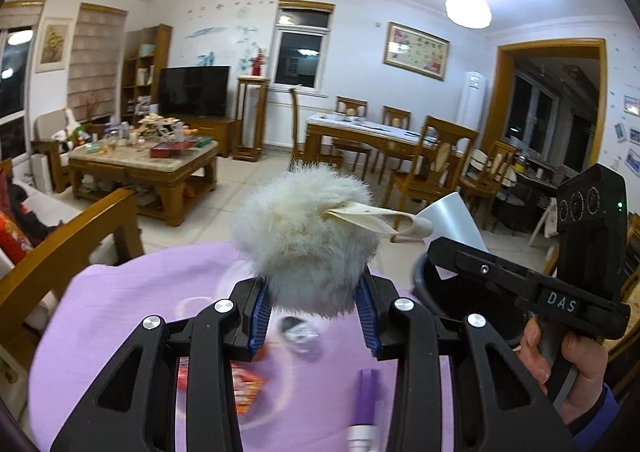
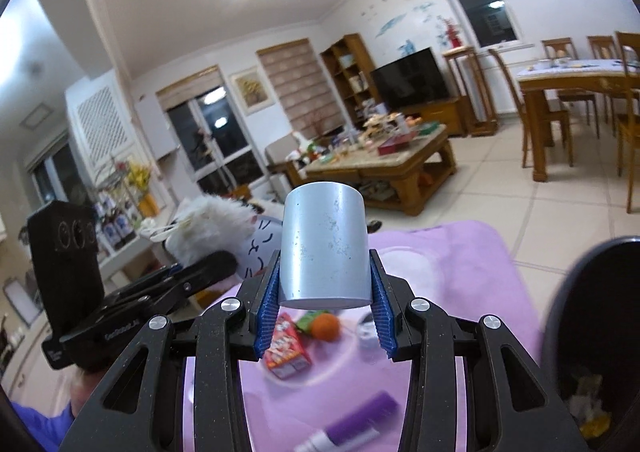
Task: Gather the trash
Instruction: 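Carry the fluffy toy and white cup over the black bin and release both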
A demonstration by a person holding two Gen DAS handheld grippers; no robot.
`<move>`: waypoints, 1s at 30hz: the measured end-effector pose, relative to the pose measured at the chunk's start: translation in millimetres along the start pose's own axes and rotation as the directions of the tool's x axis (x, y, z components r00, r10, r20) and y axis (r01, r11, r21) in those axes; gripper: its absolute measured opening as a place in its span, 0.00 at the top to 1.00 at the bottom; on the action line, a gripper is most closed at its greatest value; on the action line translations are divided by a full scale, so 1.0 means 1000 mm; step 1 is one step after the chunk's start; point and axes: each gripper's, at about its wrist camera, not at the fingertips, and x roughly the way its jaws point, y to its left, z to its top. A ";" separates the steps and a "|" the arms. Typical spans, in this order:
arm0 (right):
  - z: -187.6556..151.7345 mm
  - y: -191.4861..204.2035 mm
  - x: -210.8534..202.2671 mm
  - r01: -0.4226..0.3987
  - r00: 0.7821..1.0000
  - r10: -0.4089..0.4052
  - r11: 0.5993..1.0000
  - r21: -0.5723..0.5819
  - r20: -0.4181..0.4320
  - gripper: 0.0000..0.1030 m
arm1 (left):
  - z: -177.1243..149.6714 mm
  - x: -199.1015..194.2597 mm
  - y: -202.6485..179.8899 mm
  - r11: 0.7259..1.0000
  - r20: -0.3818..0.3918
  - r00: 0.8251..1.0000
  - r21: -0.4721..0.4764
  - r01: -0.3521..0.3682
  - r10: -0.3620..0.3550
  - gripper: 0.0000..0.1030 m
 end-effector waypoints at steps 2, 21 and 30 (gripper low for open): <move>-0.002 -0.015 -0.022 0.020 1.000 -0.021 1.000 0.016 0.021 0.61 | -0.001 0.007 -0.013 1.000 -0.005 1.000 0.012 0.024 -0.024 0.64; -0.049 -0.187 -0.147 0.211 0.967 -0.240 0.940 0.270 0.082 0.61 | -0.027 0.097 -0.132 0.975 -0.138 0.974 0.102 0.196 -0.181 0.64; -0.077 -0.234 -0.145 0.265 0.955 -0.295 0.898 0.351 0.033 0.61 | -0.044 0.126 -0.154 0.968 -0.207 0.960 0.122 0.218 -0.190 0.63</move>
